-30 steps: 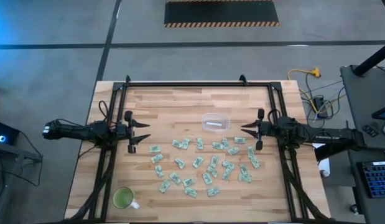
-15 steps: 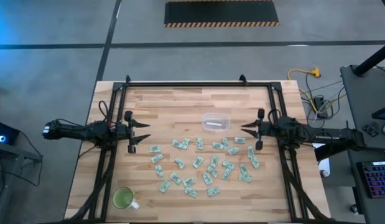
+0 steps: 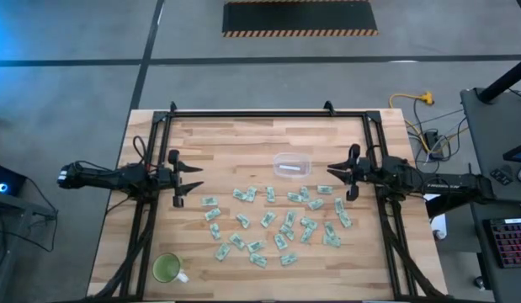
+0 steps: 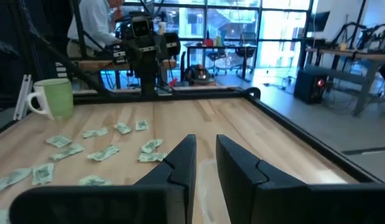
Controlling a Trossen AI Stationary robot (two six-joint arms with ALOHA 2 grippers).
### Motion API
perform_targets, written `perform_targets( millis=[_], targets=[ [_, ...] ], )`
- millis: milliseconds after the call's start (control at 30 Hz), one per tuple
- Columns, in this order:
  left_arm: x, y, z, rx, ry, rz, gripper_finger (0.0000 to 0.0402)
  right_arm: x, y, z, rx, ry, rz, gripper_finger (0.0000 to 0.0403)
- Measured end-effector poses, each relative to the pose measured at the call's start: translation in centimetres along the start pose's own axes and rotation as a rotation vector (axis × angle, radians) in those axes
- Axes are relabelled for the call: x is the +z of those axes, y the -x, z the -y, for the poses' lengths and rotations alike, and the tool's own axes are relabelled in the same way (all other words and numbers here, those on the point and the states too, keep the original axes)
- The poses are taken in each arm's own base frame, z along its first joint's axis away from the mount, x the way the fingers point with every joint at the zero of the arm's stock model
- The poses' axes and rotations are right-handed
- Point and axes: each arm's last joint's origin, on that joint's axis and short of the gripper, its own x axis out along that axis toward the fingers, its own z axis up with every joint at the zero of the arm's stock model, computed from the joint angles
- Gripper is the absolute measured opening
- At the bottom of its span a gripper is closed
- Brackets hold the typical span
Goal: Pick and place Stevia / Truvia into bins
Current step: Put the stevia packet into the transparent bin
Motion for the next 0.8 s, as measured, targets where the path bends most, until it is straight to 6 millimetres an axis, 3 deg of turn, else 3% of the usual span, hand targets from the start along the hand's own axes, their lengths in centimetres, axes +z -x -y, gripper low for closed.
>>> perform_targets(
  millis=[267, 400, 567, 800],
  targets=[
    [1.0, 0.0, -0.2, 0.027, 0.209, 0.098, 0.0178, 0.0, 0.0, 0.0, 0.000, -0.024, -0.001, 0.0054],
    [1.2, 0.1, -0.6, 0.151, 0.230, 0.119, 0.0178, 0.0, 0.0, 0.0, 0.000, -0.108, -0.001, 0.0054],
    [1.1, 0.2, -1.1, 0.325, 0.242, 0.108, 0.0178, 0.0, 0.0, 0.0, -0.004, -0.085, -0.002, 0.0054],
    [1.9, 0.3, -1.2, 0.297, 0.240, 0.177, 0.0178, 0.0, 0.0, 0.0, -0.002, -0.083, 0.004, 0.0054]
  ],
)
